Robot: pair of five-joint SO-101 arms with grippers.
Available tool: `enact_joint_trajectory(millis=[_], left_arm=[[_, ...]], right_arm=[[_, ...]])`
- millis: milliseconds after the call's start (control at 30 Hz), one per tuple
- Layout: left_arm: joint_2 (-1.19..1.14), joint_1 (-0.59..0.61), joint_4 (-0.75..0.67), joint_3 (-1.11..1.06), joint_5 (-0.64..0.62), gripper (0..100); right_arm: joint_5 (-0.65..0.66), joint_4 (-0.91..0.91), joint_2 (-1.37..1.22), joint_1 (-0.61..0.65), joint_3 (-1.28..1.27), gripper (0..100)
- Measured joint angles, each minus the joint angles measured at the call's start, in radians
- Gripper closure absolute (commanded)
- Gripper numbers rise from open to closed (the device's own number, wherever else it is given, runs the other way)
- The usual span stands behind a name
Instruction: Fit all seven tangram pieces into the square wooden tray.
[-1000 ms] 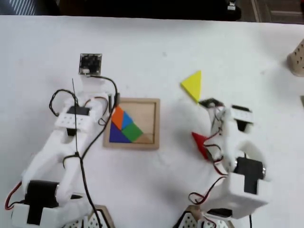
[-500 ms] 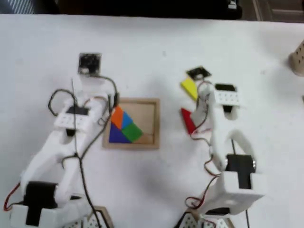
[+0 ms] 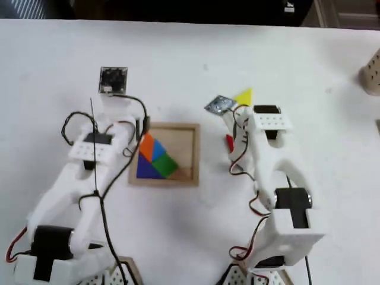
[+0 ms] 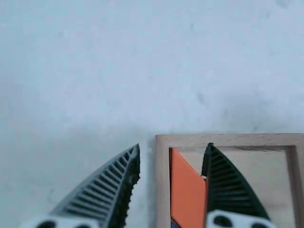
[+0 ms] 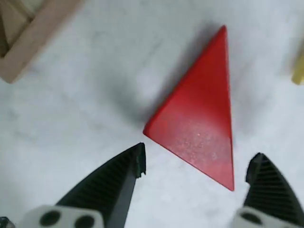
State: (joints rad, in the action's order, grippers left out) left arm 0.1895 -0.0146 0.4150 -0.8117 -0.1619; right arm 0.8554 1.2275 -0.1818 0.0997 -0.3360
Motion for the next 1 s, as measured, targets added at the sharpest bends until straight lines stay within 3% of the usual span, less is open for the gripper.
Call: enact_joint_trajectory(millis=[600, 833, 1000], left_arm=[[0.0, 0.0, 0.0, 0.0, 0.0, 77], [0.0, 0.0, 0.0, 0.0, 0.0, 77], [0.0, 0.0, 0.0, 0.0, 0.0, 77]], right_arm=[[0.032, -0.043, -0.127, 0.018, 0.048, 61.1], [-0.011, -0.044, -0.129, 0.028, 0.075, 78.0], [-0.035, -0.054, -0.129, 0.031, 0.098, 79.6]])
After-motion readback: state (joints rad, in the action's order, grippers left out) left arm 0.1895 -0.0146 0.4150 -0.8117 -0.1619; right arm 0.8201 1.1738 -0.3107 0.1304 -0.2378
